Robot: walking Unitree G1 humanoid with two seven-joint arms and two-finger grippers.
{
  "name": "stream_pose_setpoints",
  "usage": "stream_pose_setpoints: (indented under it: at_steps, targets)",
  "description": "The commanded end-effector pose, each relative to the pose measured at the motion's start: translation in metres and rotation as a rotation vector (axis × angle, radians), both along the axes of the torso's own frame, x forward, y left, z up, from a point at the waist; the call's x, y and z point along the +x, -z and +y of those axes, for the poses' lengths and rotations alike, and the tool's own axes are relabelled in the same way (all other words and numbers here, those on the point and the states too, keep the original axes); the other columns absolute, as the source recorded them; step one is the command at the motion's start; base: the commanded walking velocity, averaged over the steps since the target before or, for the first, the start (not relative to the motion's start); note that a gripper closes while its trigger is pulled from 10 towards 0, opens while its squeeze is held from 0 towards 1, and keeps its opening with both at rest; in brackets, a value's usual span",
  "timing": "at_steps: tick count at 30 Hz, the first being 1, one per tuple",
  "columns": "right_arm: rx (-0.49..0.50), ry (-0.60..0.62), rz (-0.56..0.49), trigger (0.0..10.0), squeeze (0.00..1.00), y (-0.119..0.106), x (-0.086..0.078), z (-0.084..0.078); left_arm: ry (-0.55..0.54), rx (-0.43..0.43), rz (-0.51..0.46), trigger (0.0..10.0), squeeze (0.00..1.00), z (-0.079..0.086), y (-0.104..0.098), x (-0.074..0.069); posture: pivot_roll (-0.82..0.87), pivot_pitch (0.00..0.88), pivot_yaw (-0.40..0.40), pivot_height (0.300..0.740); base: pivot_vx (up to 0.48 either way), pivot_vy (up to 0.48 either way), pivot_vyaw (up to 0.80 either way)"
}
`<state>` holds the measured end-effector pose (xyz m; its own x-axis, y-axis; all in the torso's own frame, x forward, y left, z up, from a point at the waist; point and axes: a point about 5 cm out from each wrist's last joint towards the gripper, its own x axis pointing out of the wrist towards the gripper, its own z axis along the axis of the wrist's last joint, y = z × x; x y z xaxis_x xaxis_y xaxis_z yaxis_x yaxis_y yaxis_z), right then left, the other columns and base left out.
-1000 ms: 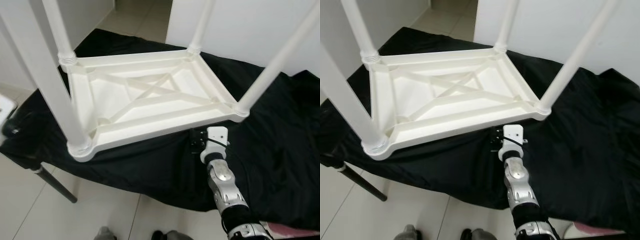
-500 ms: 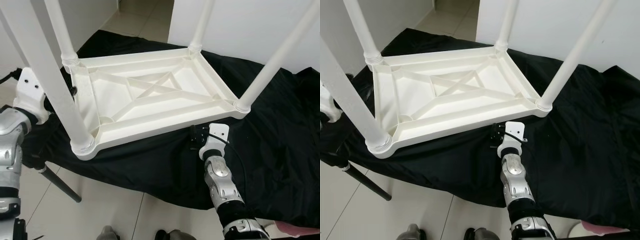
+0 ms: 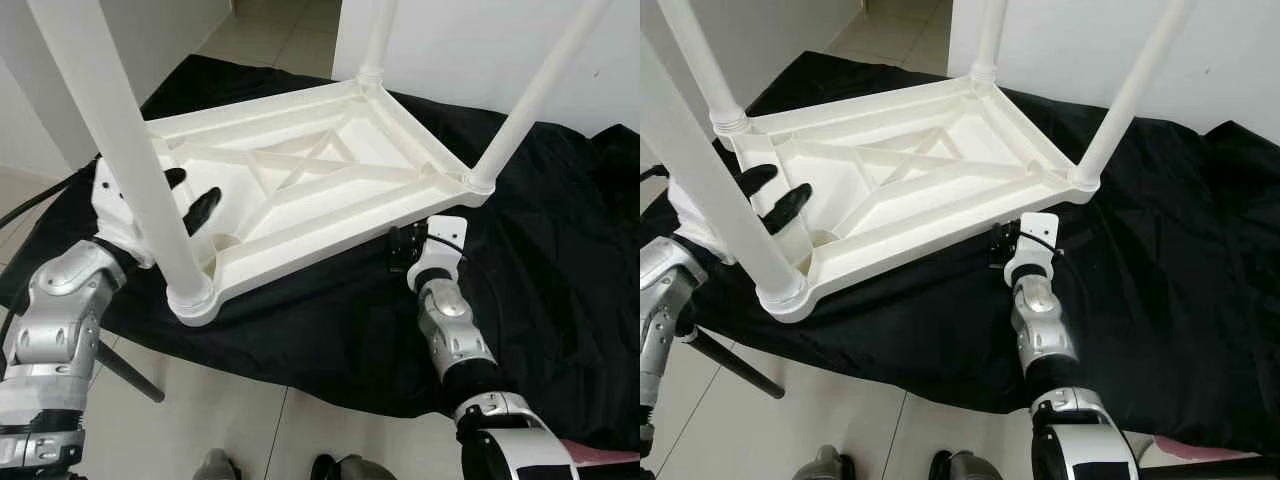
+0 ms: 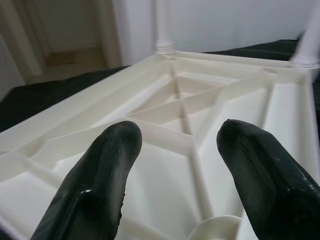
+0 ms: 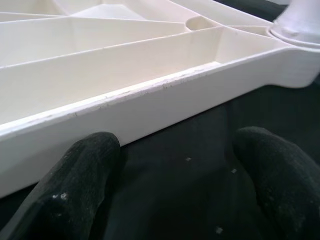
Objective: Building children table
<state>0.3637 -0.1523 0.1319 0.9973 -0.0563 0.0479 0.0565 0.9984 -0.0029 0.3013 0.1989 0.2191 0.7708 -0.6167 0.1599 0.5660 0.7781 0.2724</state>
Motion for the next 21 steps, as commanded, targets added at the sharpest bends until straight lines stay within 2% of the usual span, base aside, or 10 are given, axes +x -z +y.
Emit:
stream_pose_setpoints:
  at_steps: [1,9,16,19,21]
  targets:
    - [0.008,-0.017,0.009,10.0,0.0,-0.001,0.002,0.002,0.189,0.053,0.047,10.0,0.0,-0.015,0.009,-0.009,0.08,0.11,-0.077,0.74,0.0,0.0,0.0]
    - [0.006,0.006,0.052,10.0,0.0,-0.002,0.012,-0.002,0.365,0.046,0.12,10.0,0.0,-0.039,0.021,-0.033,0.08,0.105,-0.084,0.74,0.0,0.0,0.0]
    - [-0.003,0.032,0.032,10.0,0.0,-0.004,0.015,-0.008,0.427,0.014,0.127,10.0,0.0,-0.056,0.02,-0.039,0.08,0.106,-0.071,0.74,0.0,0.0,0.0]
    - [0.022,0.059,-0.005,10.0,0.0,-0.005,0.013,-0.014,0.461,-0.015,0.14,10.0,0.0,-0.071,0.02,-0.044,0.07,0.111,-0.058,0.74,0.0,0.0,0.0]
    - [0.022,0.059,-0.005,10.0,0.0,-0.005,0.013,-0.014,0.461,-0.015,0.14,10.0,0.0,-0.071,0.02,-0.044,0.07,0.111,-0.058,0.74,0.0,0.0,0.0]
